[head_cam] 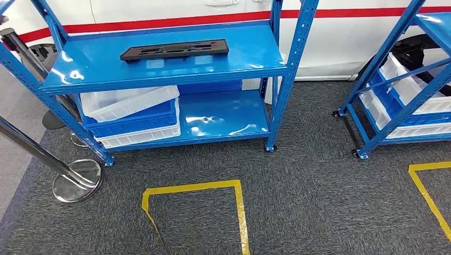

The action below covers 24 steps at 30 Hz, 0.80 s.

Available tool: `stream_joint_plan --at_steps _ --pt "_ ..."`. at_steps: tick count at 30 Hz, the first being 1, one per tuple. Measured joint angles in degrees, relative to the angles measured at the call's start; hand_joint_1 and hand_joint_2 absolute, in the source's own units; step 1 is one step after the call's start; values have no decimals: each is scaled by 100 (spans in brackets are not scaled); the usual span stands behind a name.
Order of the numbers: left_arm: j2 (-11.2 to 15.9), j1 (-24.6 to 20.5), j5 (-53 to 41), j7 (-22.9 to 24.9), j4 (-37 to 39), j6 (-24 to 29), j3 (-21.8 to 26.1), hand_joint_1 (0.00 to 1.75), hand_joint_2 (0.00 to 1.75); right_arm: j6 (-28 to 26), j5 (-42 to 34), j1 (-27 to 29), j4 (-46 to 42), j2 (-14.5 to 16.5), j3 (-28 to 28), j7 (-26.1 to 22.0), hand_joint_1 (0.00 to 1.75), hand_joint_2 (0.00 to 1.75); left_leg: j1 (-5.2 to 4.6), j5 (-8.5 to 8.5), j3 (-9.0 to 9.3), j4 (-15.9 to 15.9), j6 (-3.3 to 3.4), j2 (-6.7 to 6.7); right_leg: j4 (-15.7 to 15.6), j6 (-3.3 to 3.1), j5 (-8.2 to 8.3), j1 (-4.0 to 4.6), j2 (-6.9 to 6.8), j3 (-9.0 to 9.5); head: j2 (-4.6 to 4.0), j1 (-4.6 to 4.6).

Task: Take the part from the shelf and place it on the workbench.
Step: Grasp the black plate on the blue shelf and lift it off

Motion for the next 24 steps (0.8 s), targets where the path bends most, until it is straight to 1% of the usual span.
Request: stream_joint_plan --at_steps 17,21,24 --pt "0 0 0 0 -1 0 0 0 175 0 0 0 0 0 0 0 0 0 0 0 0 0 0 0 0 0 0 0 0 0 -1 0" --pt "0 0 0 0 1 0 0 0 0 0 0 0 0 0 0 0 0 0 0 0 0 0 0 0 0 0 0 0 0 0 -1 0" --pt "0 0 0 0 0 0 0 0 0 0 0 0 0 0 0 0 0 0 0 0 0 0 0 0 0 0 0 0 0 0 -1 0"
